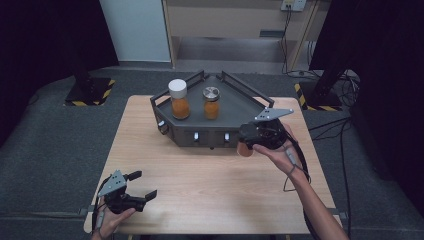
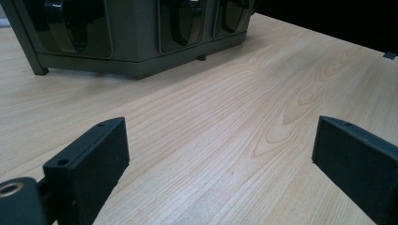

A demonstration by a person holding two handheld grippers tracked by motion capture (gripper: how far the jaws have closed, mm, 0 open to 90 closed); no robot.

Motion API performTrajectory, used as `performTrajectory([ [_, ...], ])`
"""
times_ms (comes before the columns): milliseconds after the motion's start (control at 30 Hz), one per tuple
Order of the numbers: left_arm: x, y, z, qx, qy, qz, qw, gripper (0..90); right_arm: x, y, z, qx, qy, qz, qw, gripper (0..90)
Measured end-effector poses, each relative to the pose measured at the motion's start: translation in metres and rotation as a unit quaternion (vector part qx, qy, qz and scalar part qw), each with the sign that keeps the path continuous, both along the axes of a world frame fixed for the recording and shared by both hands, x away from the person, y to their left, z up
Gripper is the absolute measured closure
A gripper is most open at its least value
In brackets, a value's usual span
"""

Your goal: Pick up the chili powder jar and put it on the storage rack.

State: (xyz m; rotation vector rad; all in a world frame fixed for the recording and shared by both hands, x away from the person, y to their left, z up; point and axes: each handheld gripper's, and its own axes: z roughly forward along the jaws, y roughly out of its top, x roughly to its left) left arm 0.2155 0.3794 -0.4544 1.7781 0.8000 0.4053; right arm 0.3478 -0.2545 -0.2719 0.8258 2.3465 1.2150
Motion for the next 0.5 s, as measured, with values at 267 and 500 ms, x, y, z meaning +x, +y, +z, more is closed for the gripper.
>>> performTrajectory([
  [267,0.000,0.000,0.000,-0.001,0.000,0.000,1.0000,3.4,0.009,0.005,0.015,0.001,-0.003,-0.009,1.0000,34.8],
  [500,0.000,0.000,0.000,-0.001,0.000,-0.001,1.0000,3.4,0.019,0.010,0.029,-0.002,-0.004,-0.019,0.9998,34.8],
])
